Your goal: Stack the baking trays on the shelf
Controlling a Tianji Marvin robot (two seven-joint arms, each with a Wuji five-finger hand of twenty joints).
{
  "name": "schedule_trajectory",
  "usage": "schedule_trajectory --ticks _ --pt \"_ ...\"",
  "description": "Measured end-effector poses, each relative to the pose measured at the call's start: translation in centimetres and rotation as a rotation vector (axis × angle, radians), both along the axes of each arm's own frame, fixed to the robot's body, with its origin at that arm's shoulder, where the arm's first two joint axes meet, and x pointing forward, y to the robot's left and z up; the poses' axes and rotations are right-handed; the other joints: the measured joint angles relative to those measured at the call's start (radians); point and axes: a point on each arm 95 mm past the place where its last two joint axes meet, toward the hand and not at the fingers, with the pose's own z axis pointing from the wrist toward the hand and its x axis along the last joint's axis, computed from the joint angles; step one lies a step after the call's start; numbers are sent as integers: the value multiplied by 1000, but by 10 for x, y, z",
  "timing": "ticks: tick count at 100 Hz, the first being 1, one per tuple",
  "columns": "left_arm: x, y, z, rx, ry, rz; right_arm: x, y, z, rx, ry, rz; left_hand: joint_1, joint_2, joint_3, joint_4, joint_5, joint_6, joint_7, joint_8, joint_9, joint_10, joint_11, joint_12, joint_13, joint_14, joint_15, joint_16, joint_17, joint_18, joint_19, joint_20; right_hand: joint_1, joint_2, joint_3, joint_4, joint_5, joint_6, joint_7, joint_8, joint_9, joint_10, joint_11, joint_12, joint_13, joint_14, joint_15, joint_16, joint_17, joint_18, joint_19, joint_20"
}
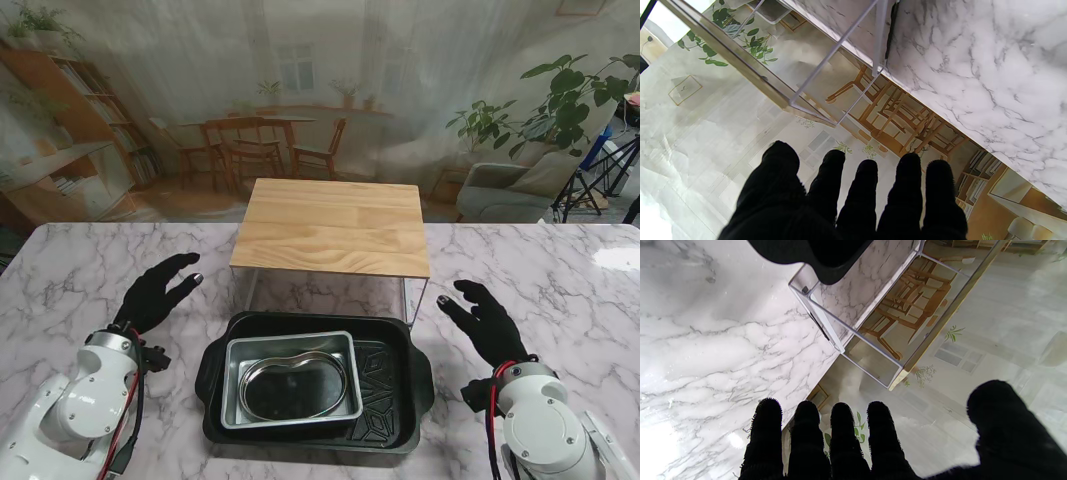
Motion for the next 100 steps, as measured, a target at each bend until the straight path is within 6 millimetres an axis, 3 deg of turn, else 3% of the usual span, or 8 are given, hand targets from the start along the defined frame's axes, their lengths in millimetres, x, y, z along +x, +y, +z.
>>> schedule_trajectory --ticks 25,44,62,73,88,100 --pt "-14 -3 -2 -49 38 -27 4 -13 -8 -5 -27 -24 -4 0 0 0 -96 0 -45 -27 -156 12 -78 -76 -63 0 -17 -39 3 -61 0 -27 0 0 32 0 1 0 34 -3 0 1 63 28 12 12 3 17 -4 -1 65 3" --pt "-31 -3 -4 -123 90 -53 2 -13 -8 -29 2 -34 -46 0 0 0 -134 14 -53 -29 -171 41 -74 -89 -78 -7 -16 -40 6 -74 3 -28 -1 0 56 0 3 24 45 -16 2 23 114 45 45 24 79 45 25 -1 176 6" --pt "-46 -3 -16 -101 145 -67 -1 -5 -15 -82 38 -24 -64 0 -1 0 -134 73 -53 -29 -144 69 -46 9 -77 -5 50 49 15 -76 76 -25 -1 0 56 0 54 25 76 -9 31 36 174 70 84 36 182 107 61 6 307 31" --pt "-54 -5 -24 -57 204 -78 -2 -1 -24 -165 61 -6 -77 0 -1 0 -134 75 -53 -29 -143 77 -45 30 -76 -3 63 77 18 -76 101 -12 -1 -1 56 0 94 40 81 15 59 62 220 88 133 64 324 163 129 21 421 68" --pt "-63 -4 -35 -26 264 -70 -3 2 -35 -209 111 -29 -89 0 -1 0 -134 152 -53 -29 -125 109 -35 45 -75 3 100 118 27 -76 140 1 -36 1 48 0 163 59 81 42 148 98 294 126 227 99 482 237 236 60 570 99" --pt "-66 -5 -39 -23 280 -70 -5 3 -38 -238 147 -40 -97 0 -1 0 -132 177 -54 -10 -69 115 -10 136 -50 11 158 199 45 -67 208 41 -54 -2 55 0 218 62 107 78 208 110 331 157 292 116 555 270 292 86 649 124"
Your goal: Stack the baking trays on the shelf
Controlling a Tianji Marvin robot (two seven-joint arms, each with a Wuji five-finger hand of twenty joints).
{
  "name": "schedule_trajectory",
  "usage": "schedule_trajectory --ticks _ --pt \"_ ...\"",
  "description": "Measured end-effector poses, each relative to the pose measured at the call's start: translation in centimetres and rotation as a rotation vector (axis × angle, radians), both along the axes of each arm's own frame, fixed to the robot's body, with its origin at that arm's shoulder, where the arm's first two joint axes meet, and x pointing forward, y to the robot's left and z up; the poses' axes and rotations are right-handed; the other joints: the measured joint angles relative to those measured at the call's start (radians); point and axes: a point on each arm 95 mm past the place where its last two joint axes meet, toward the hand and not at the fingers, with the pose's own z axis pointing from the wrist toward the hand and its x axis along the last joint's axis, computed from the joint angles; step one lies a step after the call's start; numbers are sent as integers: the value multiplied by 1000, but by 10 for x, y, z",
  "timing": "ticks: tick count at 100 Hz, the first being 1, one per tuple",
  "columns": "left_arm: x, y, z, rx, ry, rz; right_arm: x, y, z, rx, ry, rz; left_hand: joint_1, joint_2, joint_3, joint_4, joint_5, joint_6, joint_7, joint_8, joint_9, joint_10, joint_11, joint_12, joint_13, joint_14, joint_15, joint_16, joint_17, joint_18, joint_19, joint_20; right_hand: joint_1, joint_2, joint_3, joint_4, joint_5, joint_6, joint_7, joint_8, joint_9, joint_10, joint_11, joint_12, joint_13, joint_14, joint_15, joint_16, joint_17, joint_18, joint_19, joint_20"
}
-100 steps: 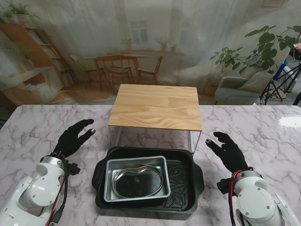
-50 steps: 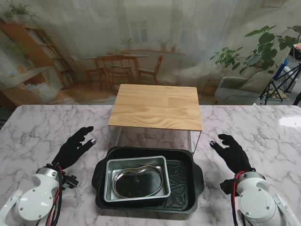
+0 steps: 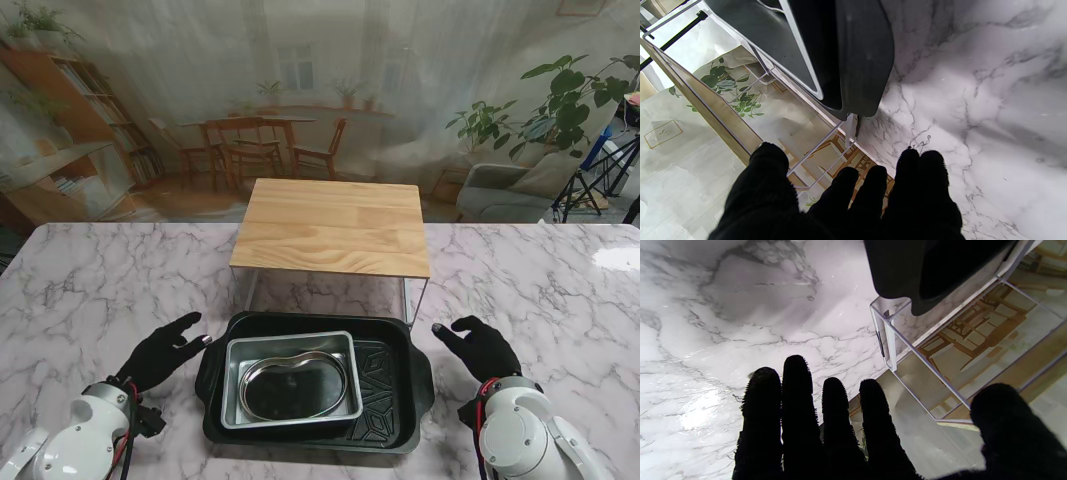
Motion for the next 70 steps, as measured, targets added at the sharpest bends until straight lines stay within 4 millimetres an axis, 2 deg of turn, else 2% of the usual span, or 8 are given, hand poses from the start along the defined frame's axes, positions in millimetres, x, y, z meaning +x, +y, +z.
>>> schedule_trajectory --ticks 8,16,26,34,39,48,57,70 --pt "-1 -1 -2 18 5 -4 0 1 -1 -19 8 12 -5 0 -1 0 24 3 32 49 38 -1 34 104 12 4 52 76 10 6 60 49 -9 0 -1 0 34 0 55 51 5 0 2 14 0 0 0 6 8 1 22 7" --pt "-2 -3 -4 48 10 -10 -1 3 -1 -39 13 22 -23 -1 -2 0 37 -10 62 106 61 -3 74 239 25 14 118 165 28 15 126 122 -9 0 -27 0 100 -13 117 148 16 0 5 24 8 1 19 6 12 1 30 13" --pt "-4 -4 -6 68 12 -13 -1 4 -2 -78 15 30 -23 -1 -2 0 50 -73 65 117 72 -5 263 439 92 28 260 313 74 42 283 247 -10 0 -50 0 194 -26 166 213 30 -1 10 34 34 1 24 16 31 1 51 20" --pt "-5 -4 -6 68 22 -4 -2 4 -1 -141 17 43 -41 -1 -2 0 50 -78 51 76 104 -5 409 490 157 44 347 381 132 70 380 318 -14 0 -63 0 245 -40 166 236 73 -1 22 50 67 0 98 42 69 2 100 44" --pt "-6 -4 -6 72 33 4 -2 5 -1 -180 25 52 -41 -1 -2 0 53 -78 47 59 127 -5 449 487 196 59 374 392 171 93 412 340 -21 1 -68 0 273 -51 177 241 109 -1 33 60 103 -1 151 57 101 5 136 62" --pt "-7 -3 -7 81 43 17 -3 6 -3 -201 46 50 -41 -1 -2 0 100 -45 62 57 163 4 462 404 235 88 377 388 212 132 429 351 -21 1 -75 0 296 -51 178 250 137 -1 39 71 136 -1 168 68 134 14 173 77" --pt "-7 -3 -8 81 60 33 -3 7 -4 -194 71 43 -40 -1 -2 0 100 -32 63 67 228 38 428 301 292 118 378 365 269 179 453 351 -21 1 -83 0 297 -51 178 252 147 -1 40 71 148 -1 170 71 143 14 184 86" --pt "-8 -5 -10 64 78 34 -2 10 -6 -196 113 50 -39 -1 -2 0 100 -32 64 68 300 41 397 219 345 141 387 347 332 216 480 348 -21 1 -100 0 313 -51 186 264 148 -1 40 71 148 0 171 76 149 14 194 89"
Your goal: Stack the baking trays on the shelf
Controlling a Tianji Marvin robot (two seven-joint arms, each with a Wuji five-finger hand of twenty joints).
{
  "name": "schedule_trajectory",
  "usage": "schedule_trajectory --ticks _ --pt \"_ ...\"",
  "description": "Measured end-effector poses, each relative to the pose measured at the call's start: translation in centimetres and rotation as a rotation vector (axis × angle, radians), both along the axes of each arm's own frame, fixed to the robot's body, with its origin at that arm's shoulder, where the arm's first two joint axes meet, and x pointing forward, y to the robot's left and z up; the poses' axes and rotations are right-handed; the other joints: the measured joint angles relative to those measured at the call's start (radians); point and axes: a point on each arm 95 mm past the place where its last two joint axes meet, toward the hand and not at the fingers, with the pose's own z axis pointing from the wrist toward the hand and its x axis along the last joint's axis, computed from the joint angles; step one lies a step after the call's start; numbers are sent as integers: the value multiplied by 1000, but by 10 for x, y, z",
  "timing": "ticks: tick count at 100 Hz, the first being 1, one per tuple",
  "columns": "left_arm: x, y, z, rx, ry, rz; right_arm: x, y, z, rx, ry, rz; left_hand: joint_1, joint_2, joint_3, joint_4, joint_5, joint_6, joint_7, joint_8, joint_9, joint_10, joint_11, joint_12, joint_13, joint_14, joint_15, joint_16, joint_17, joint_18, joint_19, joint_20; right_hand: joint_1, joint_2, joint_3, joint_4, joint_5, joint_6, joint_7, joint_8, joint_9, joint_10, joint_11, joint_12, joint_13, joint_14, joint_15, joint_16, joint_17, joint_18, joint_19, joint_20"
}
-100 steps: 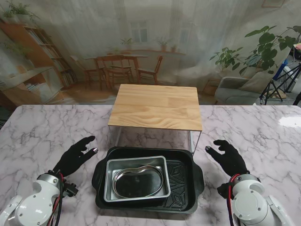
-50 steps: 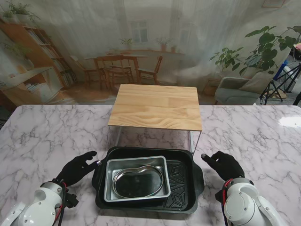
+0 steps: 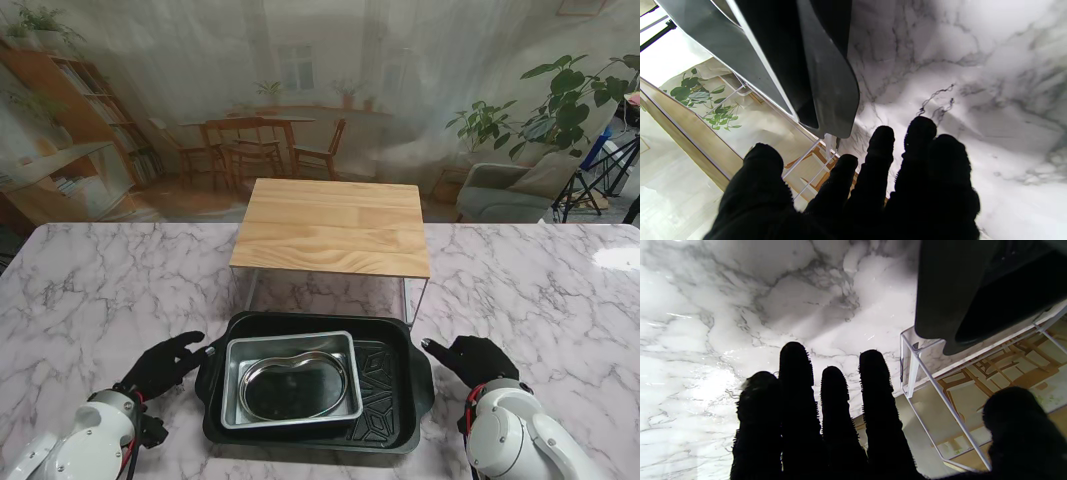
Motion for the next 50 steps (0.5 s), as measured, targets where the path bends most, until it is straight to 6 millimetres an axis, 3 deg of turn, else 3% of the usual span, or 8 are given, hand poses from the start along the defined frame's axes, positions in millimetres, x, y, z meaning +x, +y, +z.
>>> schedule_trajectory --ticks 8,31,50 --pt "0 -1 -1 -6 5 -2 0 2 -1 -6 15 6 1 0 0 0 0 -7 0 0 23 6 1 -4 29 5 6 0 26 13 16 -9 0 0 -4 0 42 0 14 13 12 1 1 0 0 0 0 0 1 0 1 1" --pt "-1 0 -1 9 6 -7 1 4 -1 -18 28 21 1 0 0 0 0 -19 -6 -27 51 6 28 -3 38 5 31 0 40 15 37 -31 1 0 -26 0 27 -12 9 25 12 1 1 0 10 0 18 1 -3 0 -1 9" --pt "0 3 0 40 -6 -4 0 2 2 -13 8 20 1 0 0 0 0 -19 -15 -38 51 6 28 -2 37 5 31 -1 36 15 37 -34 1 11 -41 0 0 -28 -23 25 11 1 1 0 -7 0 16 -1 -86 0 -60 -8"
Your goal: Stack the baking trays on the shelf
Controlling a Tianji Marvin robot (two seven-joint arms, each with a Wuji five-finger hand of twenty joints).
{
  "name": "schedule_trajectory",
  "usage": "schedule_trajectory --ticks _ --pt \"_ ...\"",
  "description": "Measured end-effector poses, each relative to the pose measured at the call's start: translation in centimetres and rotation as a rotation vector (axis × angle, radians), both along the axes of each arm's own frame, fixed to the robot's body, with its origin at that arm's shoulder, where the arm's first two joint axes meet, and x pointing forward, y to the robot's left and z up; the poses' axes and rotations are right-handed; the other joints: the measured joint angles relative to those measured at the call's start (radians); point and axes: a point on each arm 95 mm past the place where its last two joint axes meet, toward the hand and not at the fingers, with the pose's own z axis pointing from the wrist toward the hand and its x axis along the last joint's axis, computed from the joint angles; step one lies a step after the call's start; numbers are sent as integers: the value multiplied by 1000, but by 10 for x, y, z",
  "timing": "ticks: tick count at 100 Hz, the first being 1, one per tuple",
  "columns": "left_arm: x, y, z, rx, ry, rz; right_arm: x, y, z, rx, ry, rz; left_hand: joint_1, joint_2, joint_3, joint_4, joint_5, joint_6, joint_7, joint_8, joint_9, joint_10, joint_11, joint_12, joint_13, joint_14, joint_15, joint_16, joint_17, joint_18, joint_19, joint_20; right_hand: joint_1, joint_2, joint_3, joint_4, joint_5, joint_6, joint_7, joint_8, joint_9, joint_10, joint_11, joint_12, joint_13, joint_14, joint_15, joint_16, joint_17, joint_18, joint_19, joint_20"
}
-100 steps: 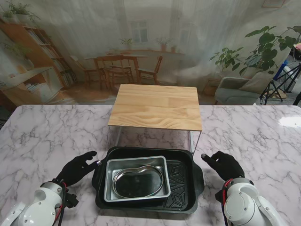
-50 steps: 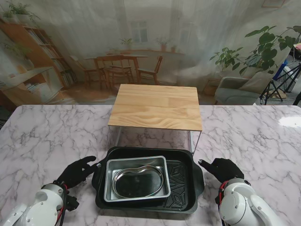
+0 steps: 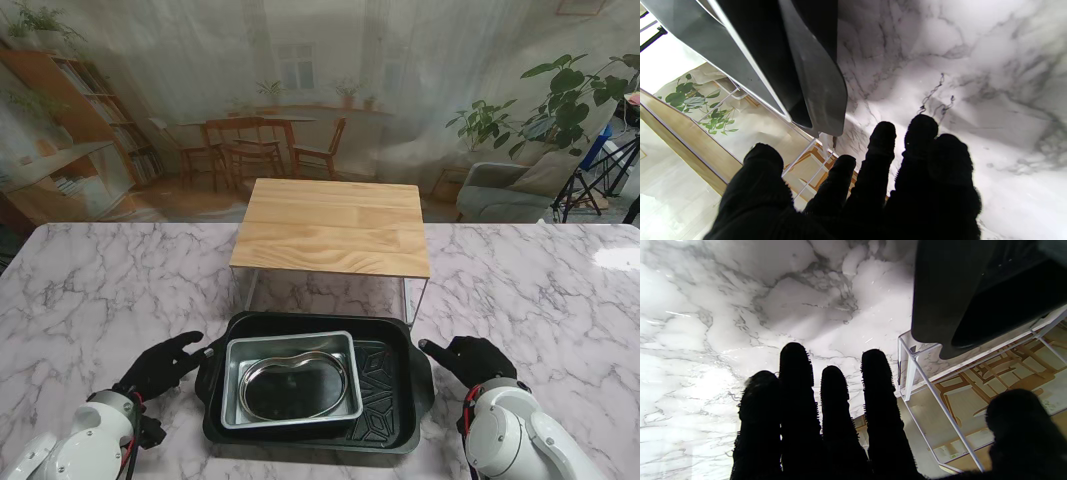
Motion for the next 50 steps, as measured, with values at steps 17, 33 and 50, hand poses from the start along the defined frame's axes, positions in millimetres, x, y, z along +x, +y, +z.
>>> schedule_trajectory --ticks 17,33,50 --pt "0 6 5 49 -5 22 -2 -1 4 -18 -13 11 0 0 0 0 109 22 107 61 23 0 38 13 14 7 22 0 26 13 14 0 0 14 -13 0 1 -32 0 0 -44 -1 -7 2 -57 0 0 1 -47 0 -15 -3" --pt "-1 8 6 54 41 48 -2 -2 4 -44 -2 18 -1 0 0 0 189 51 135 74 51 5 43 13 41 31 34 -24 59 48 38 -1 0 25 -33 0 37 -34 1 0 -93 -4 -8 24 -115 -7 1 21 -61 -13 -10 -3" --pt "-2 4 2 50 87 30 -1 -1 -1 -56 50 12 -1 0 0 0 210 59 136 74 51 16 10 -12 42 32 34 -39 60 49 39 -12 0 39 -35 0 78 -34 0 8 -105 -4 -8 36 -115 -10 1 28 -61 -23 -1 -3"
